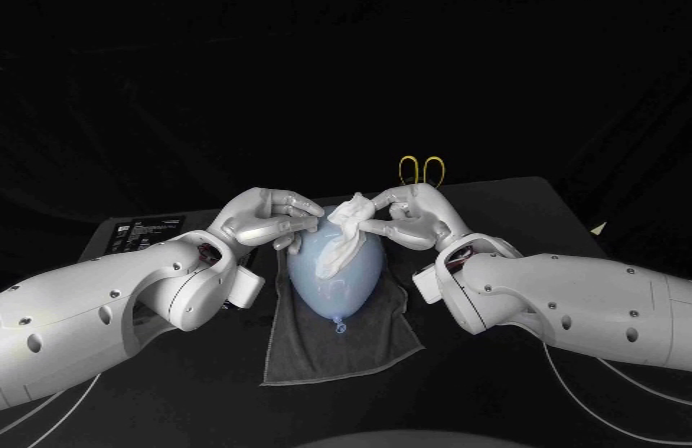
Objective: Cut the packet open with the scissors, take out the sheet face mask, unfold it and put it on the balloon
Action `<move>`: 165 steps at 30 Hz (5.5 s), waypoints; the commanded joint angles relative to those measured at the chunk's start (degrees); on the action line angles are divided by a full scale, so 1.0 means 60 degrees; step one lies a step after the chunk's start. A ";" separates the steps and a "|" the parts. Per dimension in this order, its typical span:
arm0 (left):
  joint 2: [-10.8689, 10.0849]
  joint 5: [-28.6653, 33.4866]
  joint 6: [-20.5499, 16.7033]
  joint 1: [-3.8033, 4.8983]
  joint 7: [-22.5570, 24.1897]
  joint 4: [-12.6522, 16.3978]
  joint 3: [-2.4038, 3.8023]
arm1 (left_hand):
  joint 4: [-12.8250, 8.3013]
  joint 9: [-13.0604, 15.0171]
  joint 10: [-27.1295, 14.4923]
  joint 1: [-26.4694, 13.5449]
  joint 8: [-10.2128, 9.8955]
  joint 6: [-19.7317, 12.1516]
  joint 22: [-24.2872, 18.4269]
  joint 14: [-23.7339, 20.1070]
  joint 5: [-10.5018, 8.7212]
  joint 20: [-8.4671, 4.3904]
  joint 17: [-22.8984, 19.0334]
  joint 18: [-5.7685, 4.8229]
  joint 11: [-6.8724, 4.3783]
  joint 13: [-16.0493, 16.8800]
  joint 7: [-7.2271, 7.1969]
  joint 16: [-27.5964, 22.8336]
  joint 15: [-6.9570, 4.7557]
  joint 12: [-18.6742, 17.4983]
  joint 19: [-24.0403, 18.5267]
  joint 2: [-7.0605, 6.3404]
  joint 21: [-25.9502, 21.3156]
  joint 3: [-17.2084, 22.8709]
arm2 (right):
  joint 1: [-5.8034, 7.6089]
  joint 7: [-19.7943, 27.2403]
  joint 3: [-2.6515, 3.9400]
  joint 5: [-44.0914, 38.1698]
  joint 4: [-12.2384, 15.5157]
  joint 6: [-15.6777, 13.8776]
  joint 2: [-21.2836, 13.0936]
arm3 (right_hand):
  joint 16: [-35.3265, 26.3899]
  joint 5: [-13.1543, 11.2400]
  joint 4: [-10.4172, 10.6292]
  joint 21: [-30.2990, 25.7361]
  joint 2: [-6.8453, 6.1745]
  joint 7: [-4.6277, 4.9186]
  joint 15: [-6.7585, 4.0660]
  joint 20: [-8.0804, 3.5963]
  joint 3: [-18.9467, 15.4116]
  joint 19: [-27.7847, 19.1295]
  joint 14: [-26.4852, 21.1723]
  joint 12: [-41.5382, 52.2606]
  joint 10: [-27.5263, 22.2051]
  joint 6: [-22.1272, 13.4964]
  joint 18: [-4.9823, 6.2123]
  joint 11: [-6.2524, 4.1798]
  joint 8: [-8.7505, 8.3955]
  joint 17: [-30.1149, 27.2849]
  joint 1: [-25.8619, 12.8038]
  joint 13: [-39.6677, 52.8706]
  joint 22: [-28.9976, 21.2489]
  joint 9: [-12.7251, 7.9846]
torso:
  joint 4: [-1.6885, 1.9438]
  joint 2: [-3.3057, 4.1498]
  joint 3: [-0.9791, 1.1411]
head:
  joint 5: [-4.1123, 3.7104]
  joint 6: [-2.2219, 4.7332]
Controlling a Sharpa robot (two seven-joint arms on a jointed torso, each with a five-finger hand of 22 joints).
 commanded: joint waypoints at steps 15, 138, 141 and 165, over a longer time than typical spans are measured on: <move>0.0045 0.0041 0.0197 0.0004 0.0027 -0.0018 0.0007 | -0.0082 -0.0027 -0.0018 0.0048 -0.0063 0.0028 0.0028 0.0012 0.0057 0.0005 -0.0013 0.0182 0.0055 0.0010 0.0028 -0.0001 0.0029 0.0051 -0.0049 0.0029 0.0080 0.0004 | 0.0005 0.0106 0.0006 -0.0472 0.0109 0.1336 -0.0089 | 0.0042 -0.0040 0.0725 -0.1647 0.0258 0.1369 0.0920 0.0638 -0.1256 -0.0158 0.0997 -0.1971 -0.0307 -0.2519 0.0180 0.1106 -0.1749 0.2509 0.0042 0.1166 0.1723 -0.1146 | 0.0006 0.0004 -0.0005 | -0.0029 0.0008; -0.0018 0.0112 0.0287 0.0004 0.0021 -0.0024 0.0005 | -0.0205 -0.0126 -0.0111 0.0020 -0.0120 -0.0017 0.0105 -0.0019 0.0055 0.0033 -0.0067 0.0193 0.0101 -0.0004 0.0071 -0.0008 0.0060 0.0127 -0.0187 0.0086 0.0225 0.0093 | 0.0010 0.0499 0.0007 0.1031 0.0268 0.1152 -0.0431 | 0.0042 -0.0041 0.1367 -0.0957 0.0467 0.1146 0.0729 0.0480 -0.1455 0.0190 0.0997 -0.0977 0.0405 -0.2191 0.0056 0.0898 -0.1059 0.2509 -0.0282 0.1778 0.1928 -0.1567 | 0.0000 0.0000 -0.0005 | -0.0074 0.0027; -0.0023 0.0112 0.0289 0.0004 0.0022 -0.0023 0.0004 | -0.0205 -0.0126 -0.0111 0.0020 -0.0120 -0.0017 0.0105 -0.0019 0.0055 0.0033 -0.0067 0.0193 0.0101 -0.0004 0.0071 -0.0008 0.0060 0.0127 -0.0187 0.0086 0.0225 0.0093 | 0.0010 0.0497 0.0007 0.1022 0.0281 0.1352 -0.0445 | 0.0042 -0.0040 0.1474 -0.1008 0.0454 0.1201 0.0786 0.0554 -0.1629 0.0163 0.0997 -0.1055 0.0344 -0.2242 0.0071 0.0954 -0.1209 0.2509 -0.0302 0.1724 0.1914 -0.1631 | 0.0000 0.0000 -0.0005 | -0.0074 0.0027; -0.0070 0.0112 0.0272 0.0004 0.0034 -0.0009 0.0004 | -0.0215 -0.0131 -0.0112 0.0021 -0.0121 -0.0017 0.0112 -0.0021 0.0055 0.0034 -0.0070 0.0193 0.0104 -0.0005 0.0074 -0.0009 0.0062 0.0133 -0.0194 0.0088 0.0236 0.0096 | 0.0009 0.0502 0.0007 0.1679 0.0304 0.0798 -0.0426 | 0.0042 -0.0039 0.0917 -0.0408 0.1703 0.0613 0.0378 0.0347 0.0233 0.0425 0.0997 -0.0175 0.0878 -0.0904 -0.0027 0.0449 -0.0281 0.2509 0.0572 0.2364 0.2096 -0.0885 | 0.0003 -0.0004 -0.0001 | -0.0084 -0.0010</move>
